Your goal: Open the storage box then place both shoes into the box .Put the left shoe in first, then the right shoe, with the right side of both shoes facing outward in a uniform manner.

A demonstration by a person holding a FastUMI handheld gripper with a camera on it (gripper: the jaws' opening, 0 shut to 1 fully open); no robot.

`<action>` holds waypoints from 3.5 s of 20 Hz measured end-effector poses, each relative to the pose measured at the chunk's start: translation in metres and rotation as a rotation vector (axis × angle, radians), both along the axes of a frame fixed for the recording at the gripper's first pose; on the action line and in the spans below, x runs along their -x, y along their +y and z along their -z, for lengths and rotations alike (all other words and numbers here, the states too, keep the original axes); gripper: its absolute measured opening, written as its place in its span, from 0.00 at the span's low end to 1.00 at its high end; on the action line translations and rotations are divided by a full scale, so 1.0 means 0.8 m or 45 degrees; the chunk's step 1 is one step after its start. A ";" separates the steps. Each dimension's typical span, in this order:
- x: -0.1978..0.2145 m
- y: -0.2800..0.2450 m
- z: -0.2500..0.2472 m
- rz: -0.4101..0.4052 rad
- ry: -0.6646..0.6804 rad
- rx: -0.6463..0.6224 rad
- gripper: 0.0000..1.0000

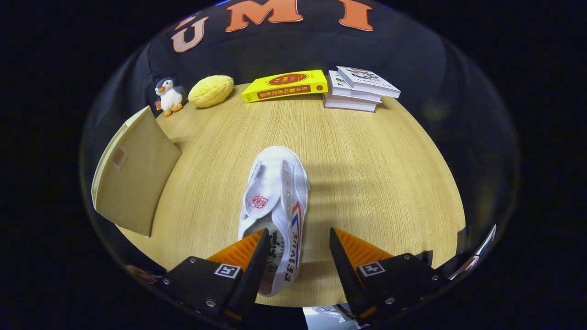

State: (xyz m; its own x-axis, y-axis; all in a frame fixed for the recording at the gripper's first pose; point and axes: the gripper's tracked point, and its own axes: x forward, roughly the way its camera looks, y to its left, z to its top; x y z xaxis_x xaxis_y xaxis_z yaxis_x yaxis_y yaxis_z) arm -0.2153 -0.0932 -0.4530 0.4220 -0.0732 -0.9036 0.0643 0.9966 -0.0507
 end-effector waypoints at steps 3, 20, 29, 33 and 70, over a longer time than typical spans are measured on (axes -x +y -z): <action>-0.028 -0.004 0.011 -0.016 -0.124 0.021 0.70; -0.069 -0.009 0.010 0.142 -0.206 -0.020 0.03; -0.119 0.076 -0.118 0.147 -0.291 -0.057 0.03; -0.144 0.141 -0.161 0.092 -0.338 -0.085 0.03; -0.190 0.405 -0.253 -0.052 -0.335 -0.074 0.34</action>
State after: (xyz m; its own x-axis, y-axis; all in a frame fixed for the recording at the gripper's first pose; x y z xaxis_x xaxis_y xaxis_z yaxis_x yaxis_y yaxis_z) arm -0.0629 0.2310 -0.2509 0.6444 -0.0028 -0.7647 0.0277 0.9994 0.0196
